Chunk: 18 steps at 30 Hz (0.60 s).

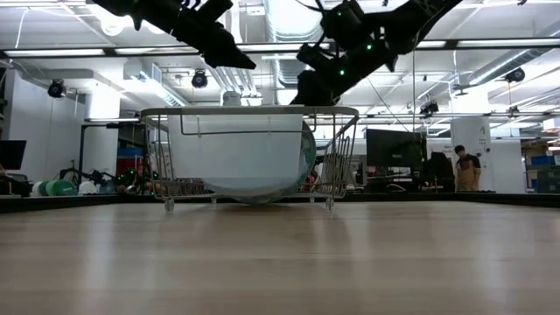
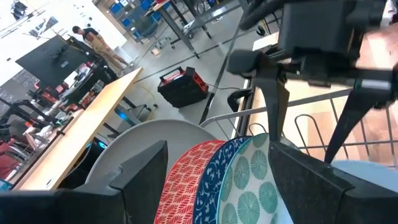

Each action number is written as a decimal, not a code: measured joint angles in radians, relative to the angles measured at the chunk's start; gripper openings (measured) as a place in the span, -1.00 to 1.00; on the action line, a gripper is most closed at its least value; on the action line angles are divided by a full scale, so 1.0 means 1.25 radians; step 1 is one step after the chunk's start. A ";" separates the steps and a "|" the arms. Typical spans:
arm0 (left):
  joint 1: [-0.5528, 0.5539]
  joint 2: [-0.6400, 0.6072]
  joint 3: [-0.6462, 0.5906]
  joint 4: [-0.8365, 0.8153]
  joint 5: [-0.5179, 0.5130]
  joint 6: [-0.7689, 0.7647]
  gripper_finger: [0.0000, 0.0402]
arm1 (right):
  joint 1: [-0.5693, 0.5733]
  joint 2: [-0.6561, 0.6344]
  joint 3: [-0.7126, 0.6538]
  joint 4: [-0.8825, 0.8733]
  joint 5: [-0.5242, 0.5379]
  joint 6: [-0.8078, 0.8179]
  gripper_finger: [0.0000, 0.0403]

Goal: Sort dishes
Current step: Put the white plate into the dish rack

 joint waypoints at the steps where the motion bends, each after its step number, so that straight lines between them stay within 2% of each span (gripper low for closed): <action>1: 0.000 0.000 0.000 -0.001 0.000 -0.001 0.33 | 0.000 -0.009 0.000 -0.014 0.000 0.004 0.18; 5: 0.000 -0.001 0.000 -0.050 0.000 -0.025 0.33 | -0.001 -0.039 0.000 -0.108 -0.008 0.055 0.22; 8: 0.000 -0.001 0.000 -0.119 0.000 -0.065 0.33 | -0.006 -0.045 0.000 -0.183 -0.016 0.146 0.18; 12: 0.000 -0.001 0.000 -0.242 0.000 -0.130 0.33 | -0.021 -0.041 -0.001 -0.239 -0.116 0.244 0.10; 15: 0.000 -0.001 0.000 -0.293 0.000 -0.166 0.33 | -0.030 -0.038 -0.001 -0.245 -0.180 0.255 0.05; 18: -0.002 -0.001 0.000 -0.304 0.000 -0.174 0.29 | -0.032 -0.053 -0.001 -0.246 -0.167 0.217 0.00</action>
